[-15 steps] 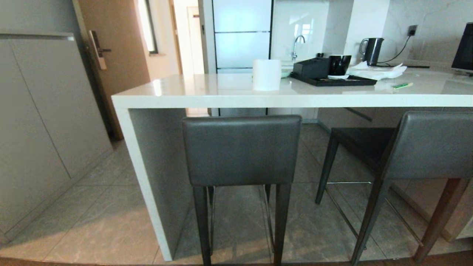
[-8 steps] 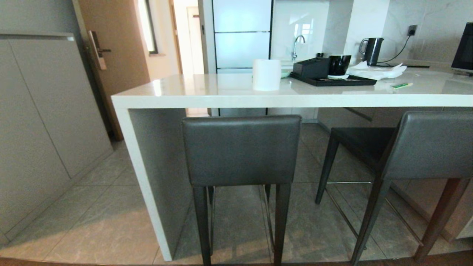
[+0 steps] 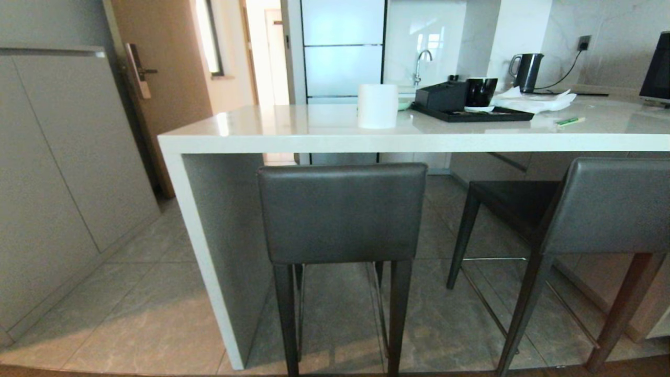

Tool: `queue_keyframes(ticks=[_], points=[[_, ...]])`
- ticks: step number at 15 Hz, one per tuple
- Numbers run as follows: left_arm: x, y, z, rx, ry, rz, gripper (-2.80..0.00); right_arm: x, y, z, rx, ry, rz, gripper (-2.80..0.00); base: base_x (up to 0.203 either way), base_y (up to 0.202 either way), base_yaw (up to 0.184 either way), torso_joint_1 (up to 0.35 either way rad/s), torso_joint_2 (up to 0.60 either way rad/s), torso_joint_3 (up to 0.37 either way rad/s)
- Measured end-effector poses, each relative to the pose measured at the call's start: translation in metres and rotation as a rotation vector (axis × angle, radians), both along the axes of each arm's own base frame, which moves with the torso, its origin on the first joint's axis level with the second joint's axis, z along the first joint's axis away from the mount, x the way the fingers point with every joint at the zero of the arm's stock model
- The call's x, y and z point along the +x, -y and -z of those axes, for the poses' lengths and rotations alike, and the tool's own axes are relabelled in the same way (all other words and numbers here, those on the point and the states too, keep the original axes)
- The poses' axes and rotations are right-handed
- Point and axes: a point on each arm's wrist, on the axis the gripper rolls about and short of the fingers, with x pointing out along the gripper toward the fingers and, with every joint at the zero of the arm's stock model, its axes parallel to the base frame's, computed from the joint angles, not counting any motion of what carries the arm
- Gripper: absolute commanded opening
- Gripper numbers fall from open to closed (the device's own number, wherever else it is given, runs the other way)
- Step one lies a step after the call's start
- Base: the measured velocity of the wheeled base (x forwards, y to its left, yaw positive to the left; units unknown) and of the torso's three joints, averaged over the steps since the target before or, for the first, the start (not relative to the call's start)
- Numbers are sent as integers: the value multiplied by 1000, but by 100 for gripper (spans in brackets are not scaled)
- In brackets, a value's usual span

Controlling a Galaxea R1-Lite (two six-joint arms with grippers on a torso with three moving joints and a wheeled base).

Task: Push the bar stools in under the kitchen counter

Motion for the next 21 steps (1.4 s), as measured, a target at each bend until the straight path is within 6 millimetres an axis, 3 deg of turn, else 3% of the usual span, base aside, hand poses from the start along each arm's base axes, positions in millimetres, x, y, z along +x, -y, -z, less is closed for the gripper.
queue_keyframes(ticks=[11, 16, 21], points=[[0, 0, -3, -34, 31, -5, -280, 0, 0, 0, -18, 0, -3, -280, 0, 0, 0, 0, 0, 0], [0, 0, -3, -34, 32, -3, -280, 0, 0, 0, -13, 0, -2, -280, -165, 0, -3, 5, 3, 0], [0, 0, -3, -32, 32, -3, -280, 0, 0, 0, -13, 0, -2, -280, 0, 0, 0, 0, 0, 0]])
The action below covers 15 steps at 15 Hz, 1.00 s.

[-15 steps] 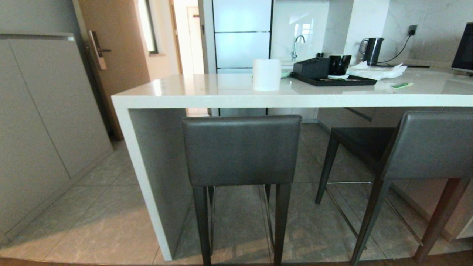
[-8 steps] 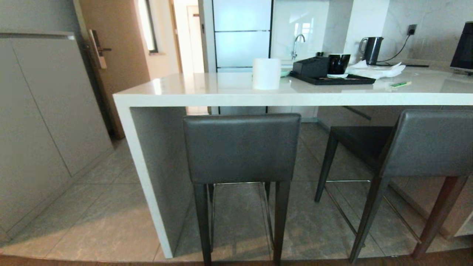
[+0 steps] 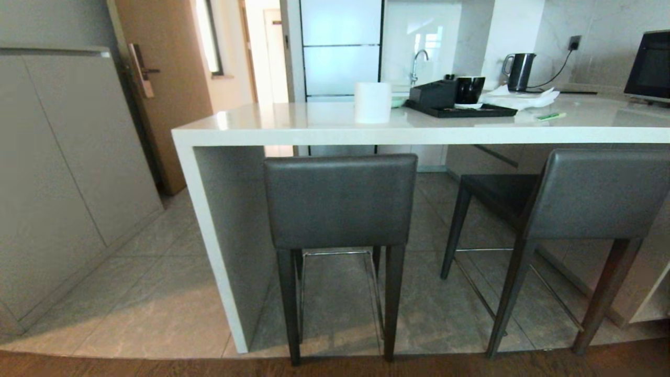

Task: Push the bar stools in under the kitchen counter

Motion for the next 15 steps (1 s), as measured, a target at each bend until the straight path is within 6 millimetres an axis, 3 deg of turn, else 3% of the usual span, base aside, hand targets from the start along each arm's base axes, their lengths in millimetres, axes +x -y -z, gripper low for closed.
queue_keyframes(ticks=[3, 15], points=[[0, 0, 0, 0, 1, 0, -280, 0, 0, 0, -5, -1, -2, -280, 3, -119, 6, 3, 2, 3], [0, 0, 0, 1, -1, 0, -280, 0, 0, 0, 2, 0, 0, -280, 0, -195, 2, 2, 4, 2]])
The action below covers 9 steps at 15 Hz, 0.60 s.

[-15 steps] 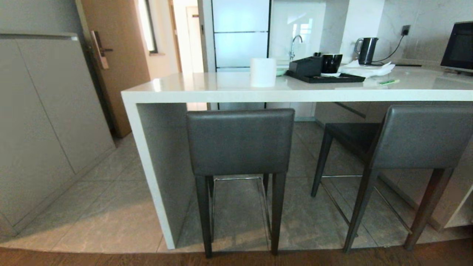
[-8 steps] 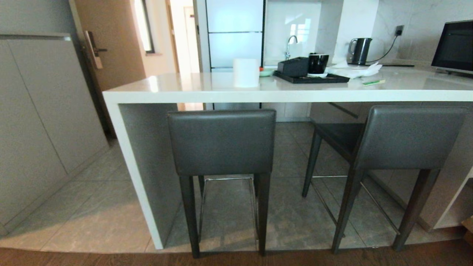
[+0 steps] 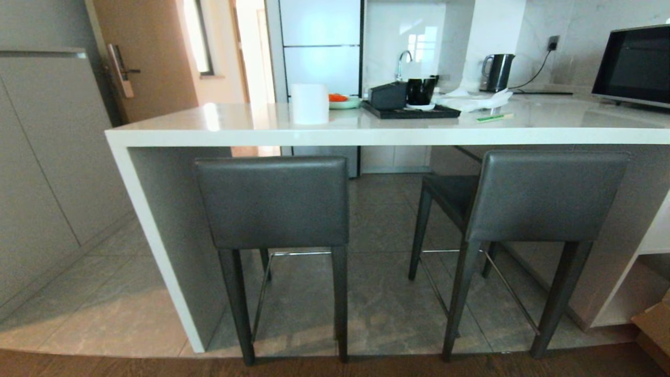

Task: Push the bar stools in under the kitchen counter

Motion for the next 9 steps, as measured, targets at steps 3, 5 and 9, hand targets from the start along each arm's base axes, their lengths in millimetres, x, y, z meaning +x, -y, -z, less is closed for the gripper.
queue_keyframes(ticks=[3, 5, 9], points=[[0, 0, 0, 0, -1, 0, -280, 0, 0, 0, 1, 0, 0, -280, 0, -194, 0, 2, 4, 2], [0, 0, 0, -2, 0, -1, -280, 0, 0, 0, 1, 0, 0, -280, 0, -195, 3, 3, 4, -1], [0, 0, 0, -2, 1, 0, -280, 0, 0, 0, 2, 0, 0, -280, 0, -194, 2, 2, 4, 2]])
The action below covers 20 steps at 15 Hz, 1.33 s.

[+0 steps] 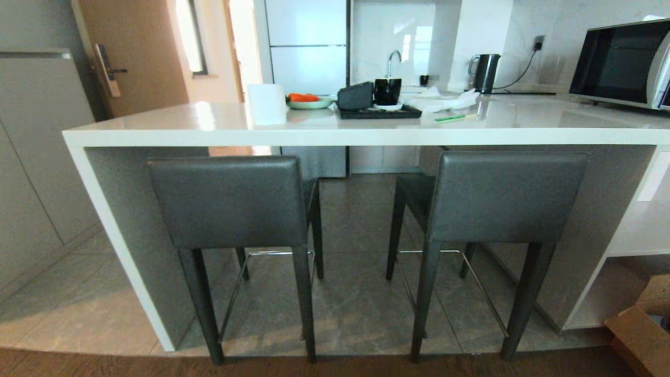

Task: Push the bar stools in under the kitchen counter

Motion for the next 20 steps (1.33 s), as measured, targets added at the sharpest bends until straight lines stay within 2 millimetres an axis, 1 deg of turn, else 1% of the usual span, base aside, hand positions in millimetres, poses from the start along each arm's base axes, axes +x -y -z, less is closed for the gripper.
queue_keyframes(ticks=[20], points=[[0, 0, 0, -1, 0, 0, -280, 0, 0, 0, 8, 0, 1, -280, 0, -194, 2, 3, 4, 3]])
